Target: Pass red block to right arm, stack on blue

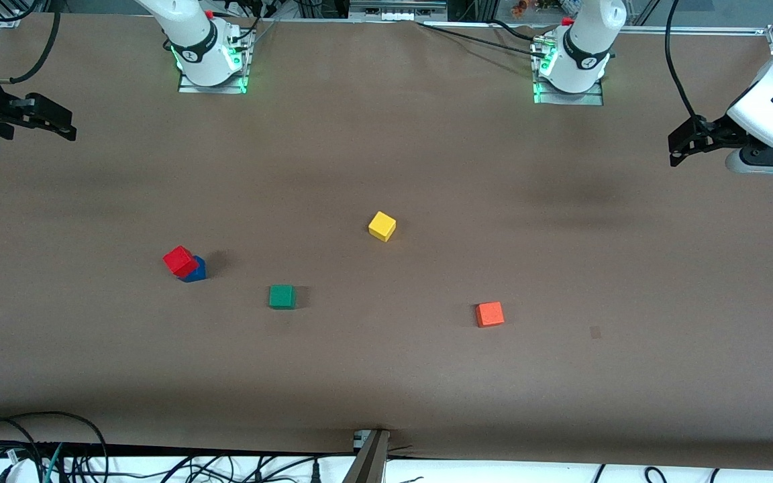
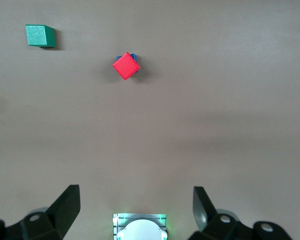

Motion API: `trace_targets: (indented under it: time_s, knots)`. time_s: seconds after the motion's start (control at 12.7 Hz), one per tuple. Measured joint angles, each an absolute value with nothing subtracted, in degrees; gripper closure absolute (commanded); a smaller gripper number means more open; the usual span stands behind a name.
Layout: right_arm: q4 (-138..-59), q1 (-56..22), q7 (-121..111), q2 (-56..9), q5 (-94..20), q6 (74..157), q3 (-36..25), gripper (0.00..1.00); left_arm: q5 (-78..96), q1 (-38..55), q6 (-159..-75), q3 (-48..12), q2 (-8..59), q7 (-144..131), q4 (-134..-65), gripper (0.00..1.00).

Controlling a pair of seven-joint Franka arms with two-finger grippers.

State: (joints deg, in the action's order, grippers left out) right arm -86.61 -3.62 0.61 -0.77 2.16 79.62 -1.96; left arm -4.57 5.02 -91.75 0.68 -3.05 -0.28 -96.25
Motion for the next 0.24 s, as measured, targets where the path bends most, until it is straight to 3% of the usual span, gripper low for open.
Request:
trace_targets:
  time_s: [0.24]
  knots:
    - [-86.6,-3.6,0.4,-0.8,2.2,79.7,-2.0,0.00,-4.6,5.0,-91.8,0.7,-3.0,-0.3,-96.2,0.00]
